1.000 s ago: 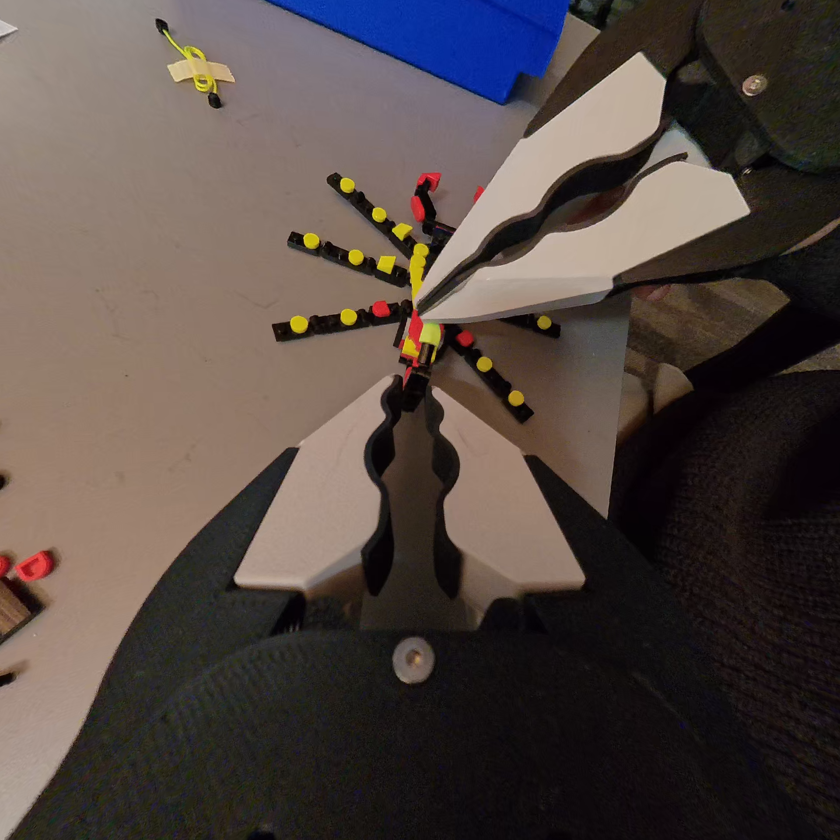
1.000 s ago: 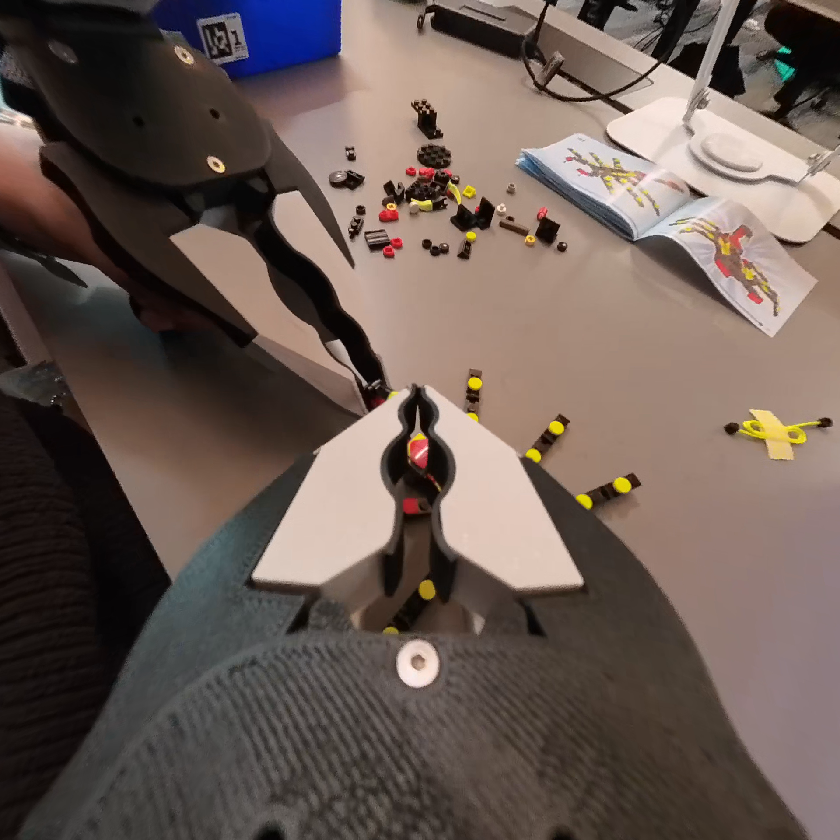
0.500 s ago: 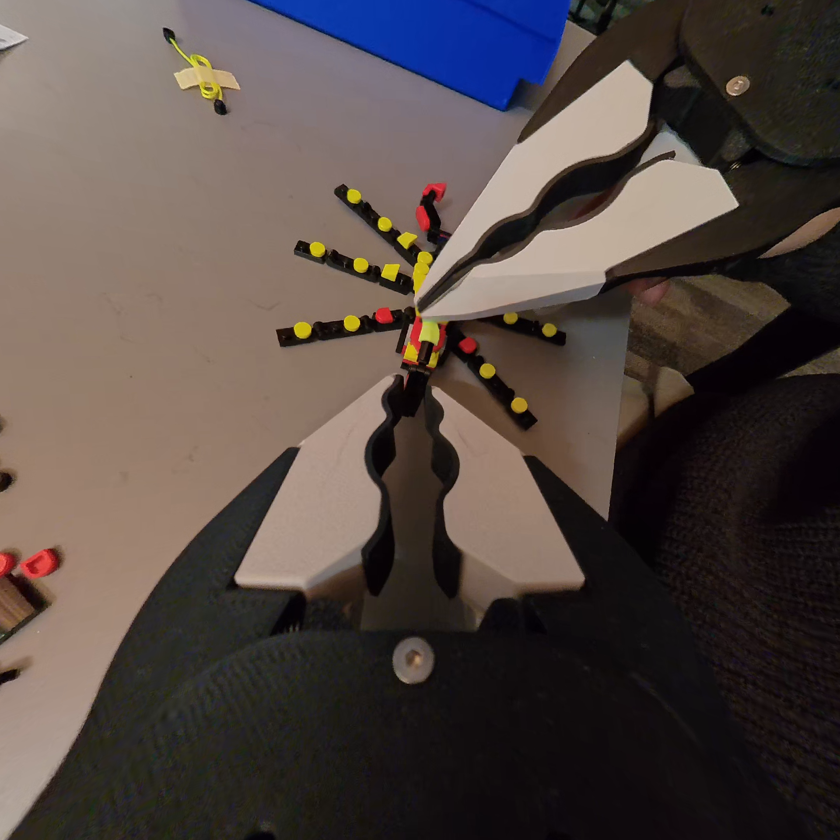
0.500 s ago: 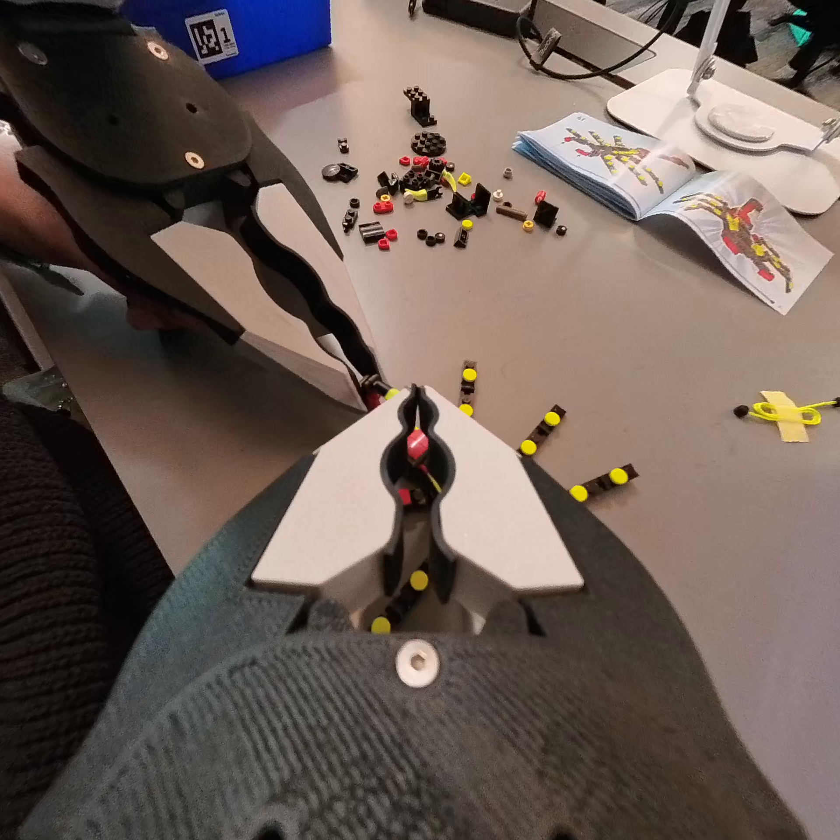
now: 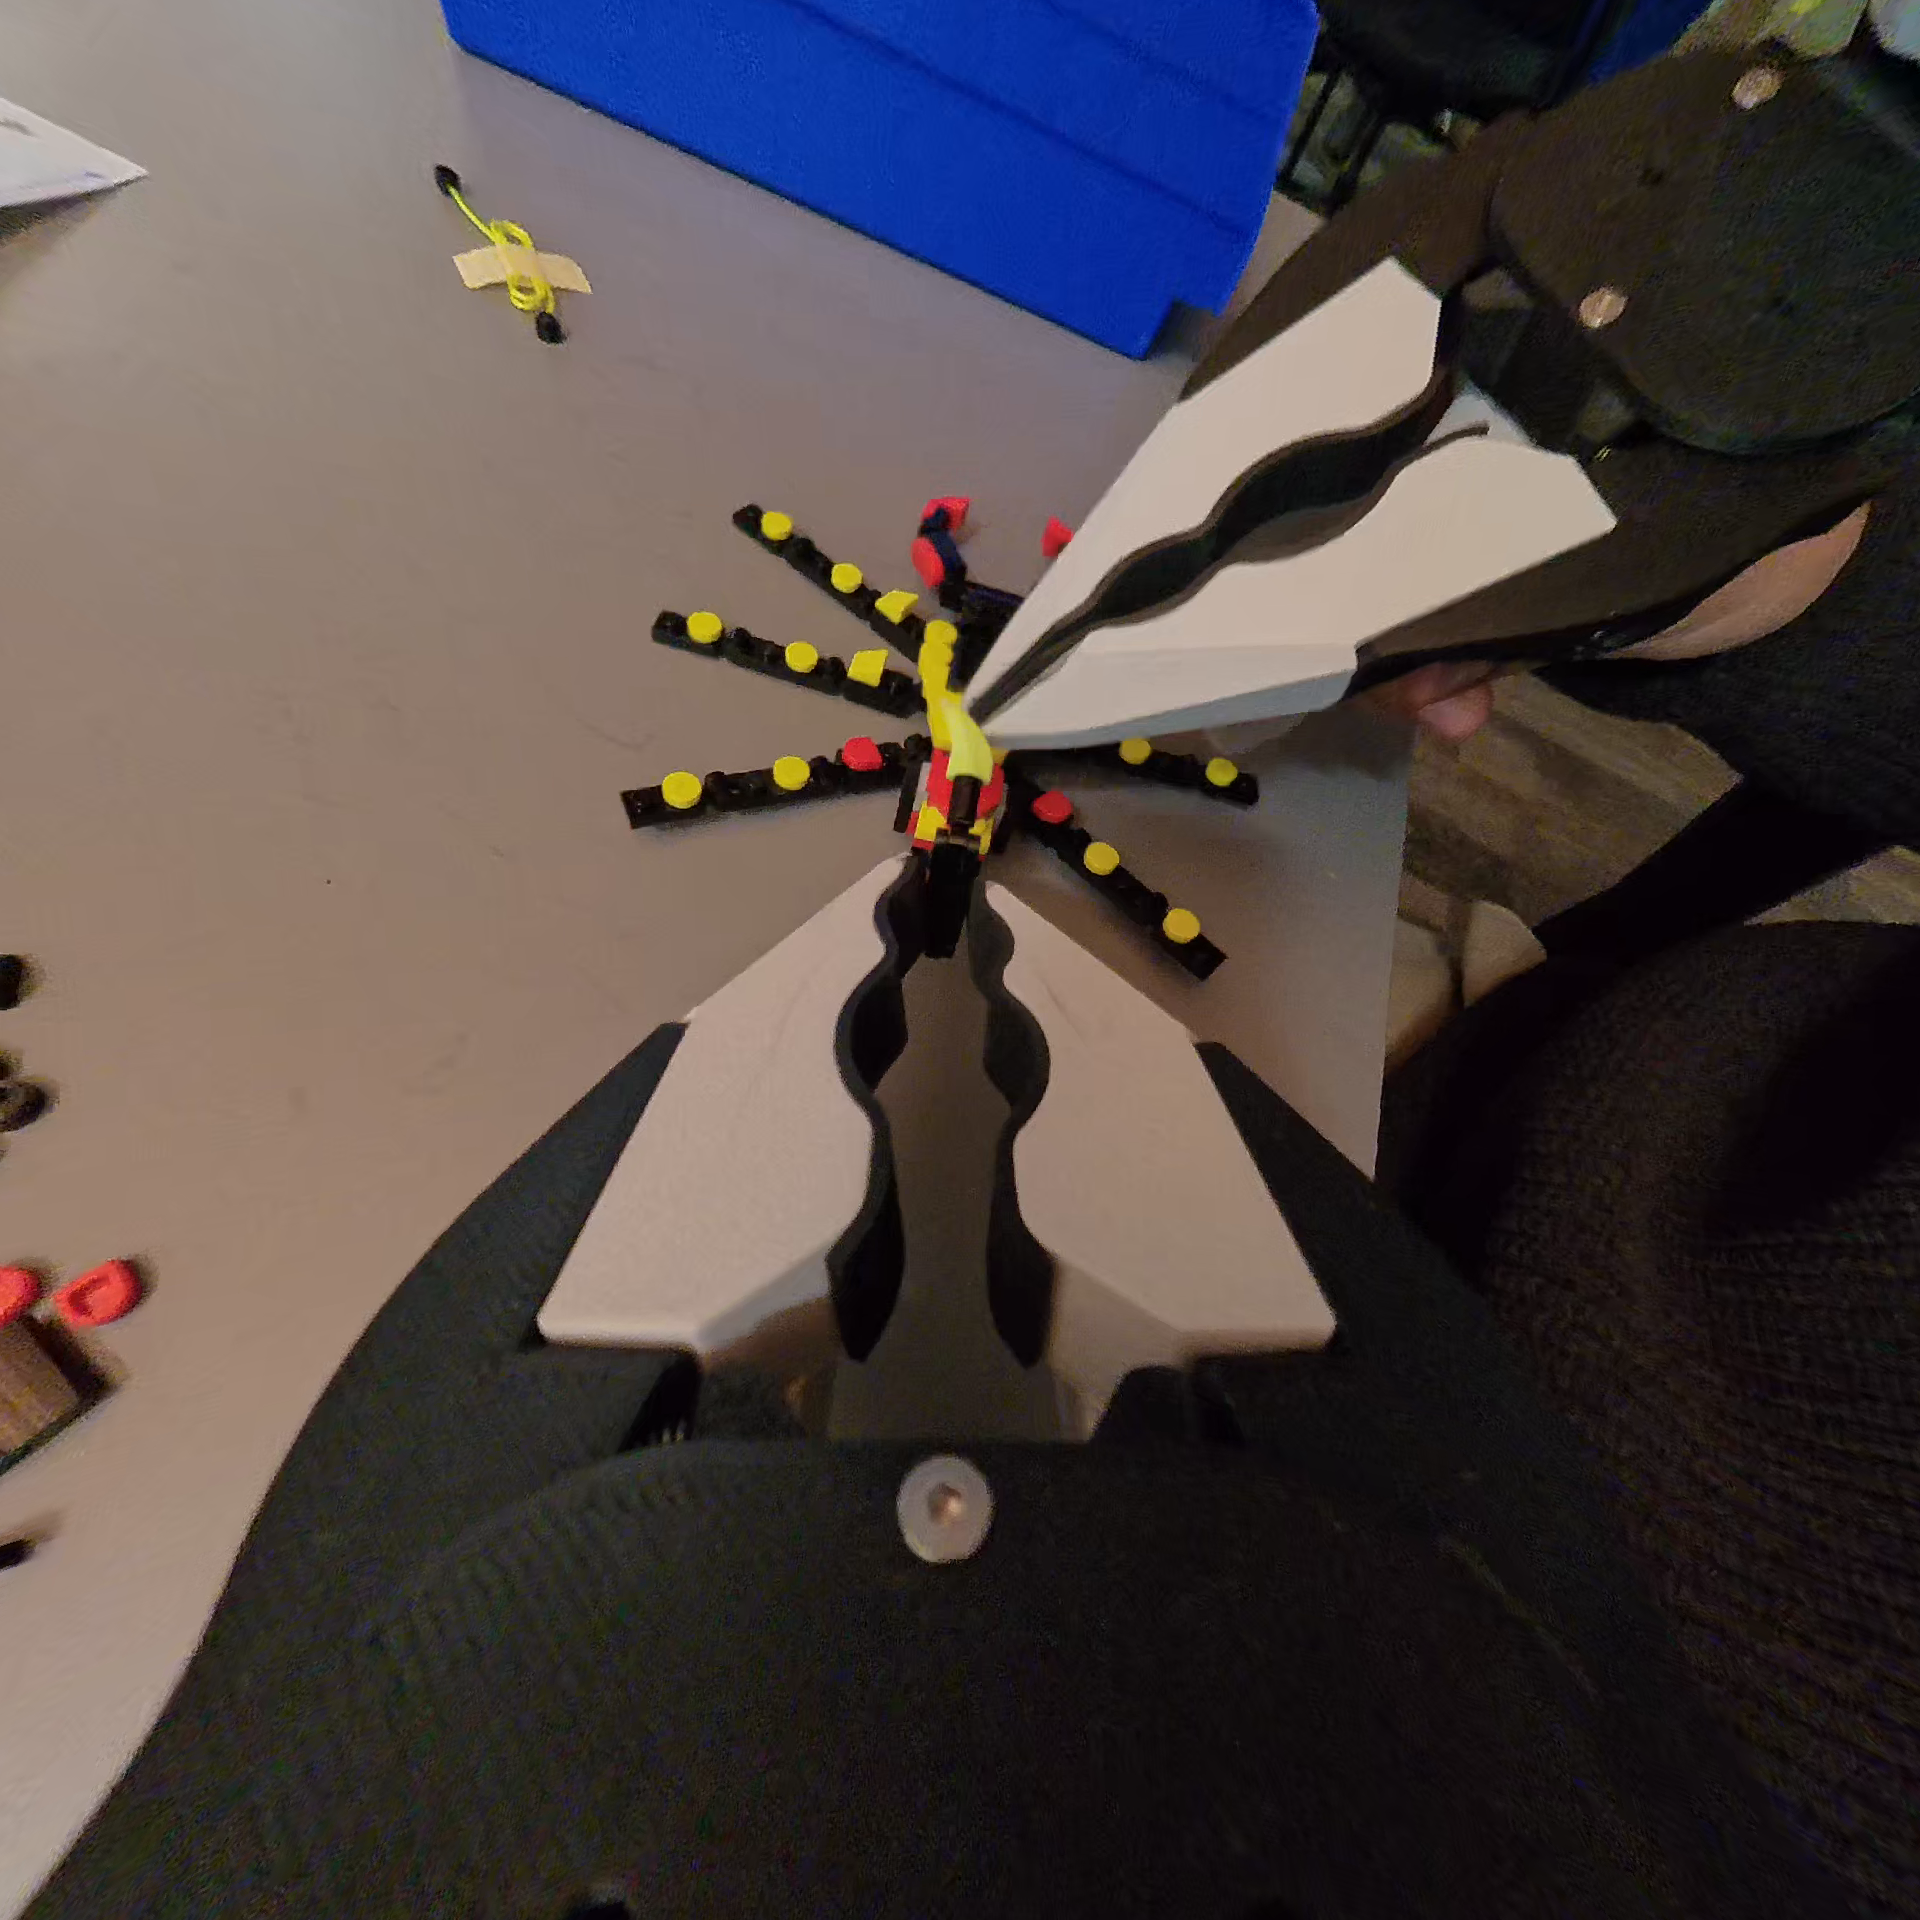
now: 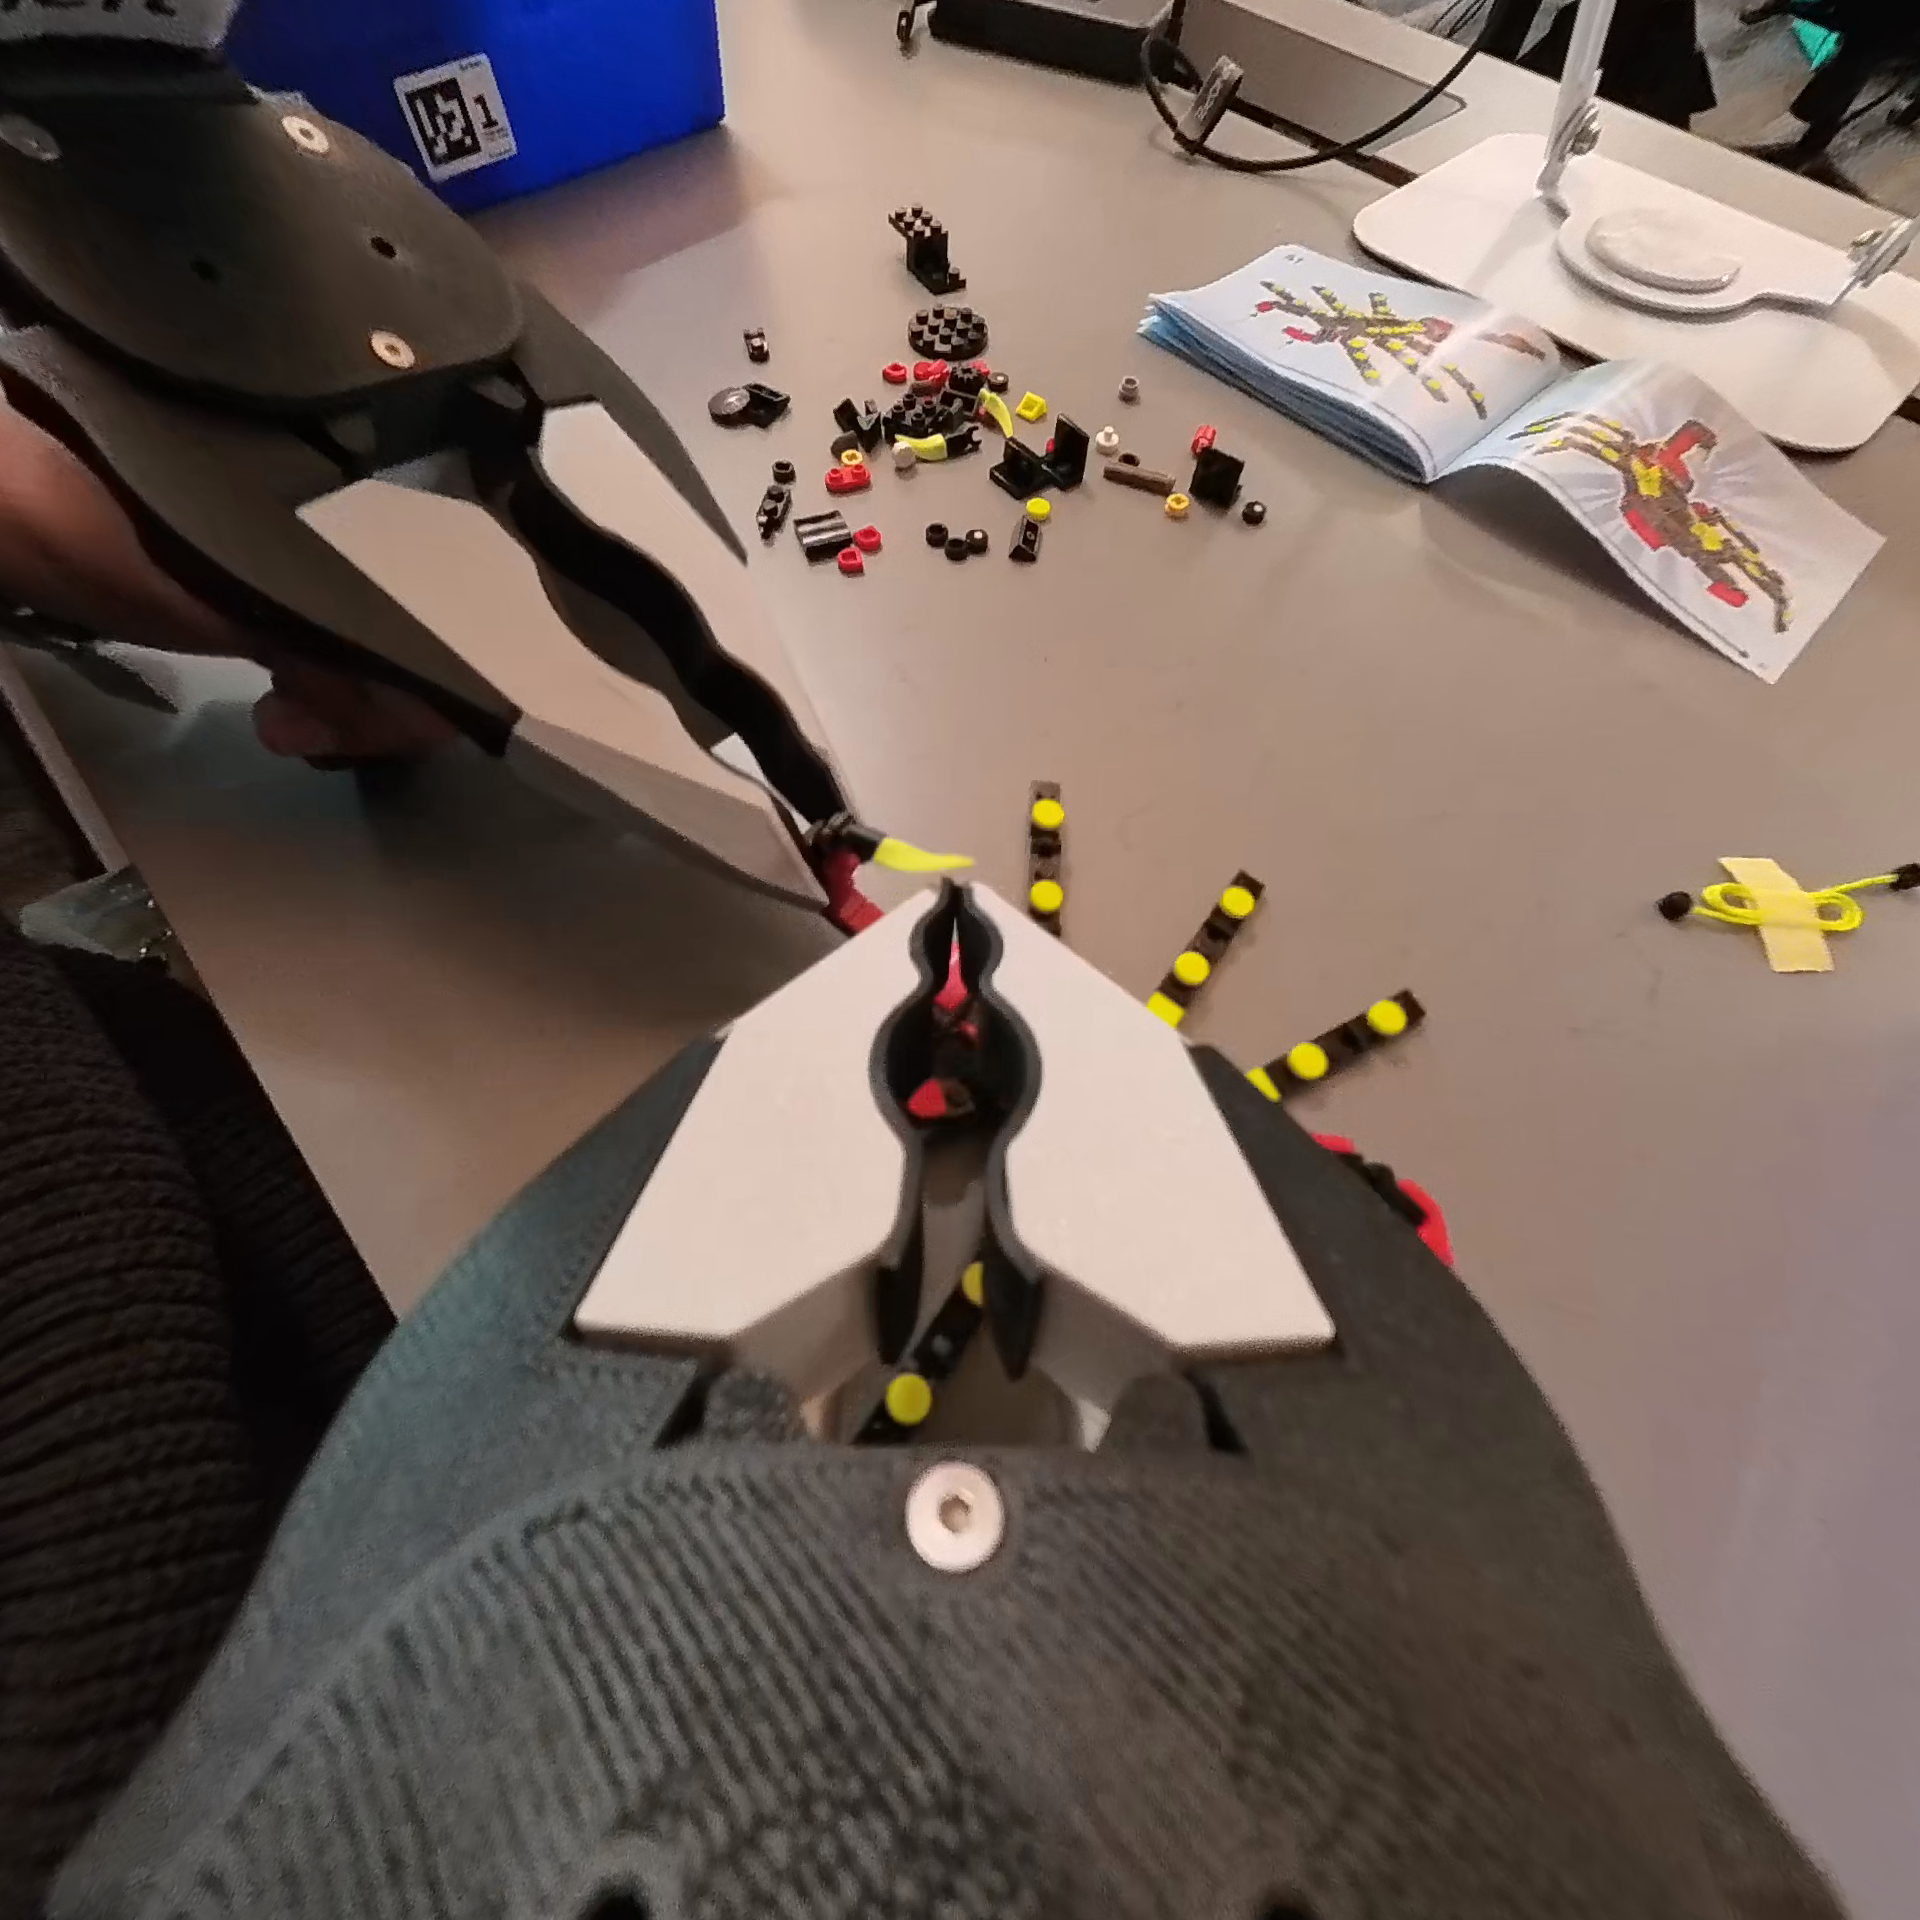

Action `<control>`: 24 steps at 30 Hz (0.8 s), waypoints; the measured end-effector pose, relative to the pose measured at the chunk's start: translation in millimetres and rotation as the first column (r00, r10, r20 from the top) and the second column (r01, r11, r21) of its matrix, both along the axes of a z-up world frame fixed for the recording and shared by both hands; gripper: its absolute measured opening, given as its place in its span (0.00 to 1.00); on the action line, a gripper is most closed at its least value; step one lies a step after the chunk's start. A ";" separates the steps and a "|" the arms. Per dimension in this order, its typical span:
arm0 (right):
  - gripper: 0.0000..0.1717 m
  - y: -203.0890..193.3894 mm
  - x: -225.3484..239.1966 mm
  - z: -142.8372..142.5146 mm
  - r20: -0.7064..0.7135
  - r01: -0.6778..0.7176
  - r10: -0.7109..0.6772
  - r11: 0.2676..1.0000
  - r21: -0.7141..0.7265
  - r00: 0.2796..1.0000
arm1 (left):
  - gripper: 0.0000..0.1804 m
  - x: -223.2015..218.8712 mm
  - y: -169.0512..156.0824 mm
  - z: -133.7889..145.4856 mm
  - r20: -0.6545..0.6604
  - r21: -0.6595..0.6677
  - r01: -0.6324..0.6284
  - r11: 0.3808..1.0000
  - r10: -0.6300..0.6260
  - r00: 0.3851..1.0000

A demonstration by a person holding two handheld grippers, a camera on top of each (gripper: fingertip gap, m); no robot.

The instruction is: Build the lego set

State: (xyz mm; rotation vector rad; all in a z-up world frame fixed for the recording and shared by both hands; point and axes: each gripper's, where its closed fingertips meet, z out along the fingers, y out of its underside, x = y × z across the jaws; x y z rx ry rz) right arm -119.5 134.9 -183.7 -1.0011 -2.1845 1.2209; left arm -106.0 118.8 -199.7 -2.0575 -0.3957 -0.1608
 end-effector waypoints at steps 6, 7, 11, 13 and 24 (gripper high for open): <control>0.00 3.0 -2.8 11.2 -0.059 0.012 -0.013 1.000 -0.005 0.998 | 0.03 -0.3 0.1 0.7 0.014 0.008 0.000 1.000 0.000 1.000; 0.00 1.2 -2.2 14.7 -0.059 0.005 -0.007 0.999 -0.036 0.998 | 0.03 0.1 0.4 0.5 0.011 0.006 0.003 1.000 -0.003 1.000; 0.00 -1.3 -2.4 11.7 -0.026 0.006 -0.007 0.998 -0.056 1.000 | 0.03 2.8 1.3 1.2 -0.013 0.004 0.017 1.000 -0.016 1.000; 0.00 -0.6 -2.6 8.8 -0.029 0.008 -0.009 0.999 -0.034 1.000 | 0.03 3.0 1.4 1.2 -0.022 0.002 0.016 1.000 -0.016 1.000; 0.00 -1.2 -0.4 2.1 0.003 0.005 -0.005 1.000 -0.023 1.000 | 0.03 2.1 1.8 3.4 -0.025 0.017 0.011 1.000 -0.010 1.000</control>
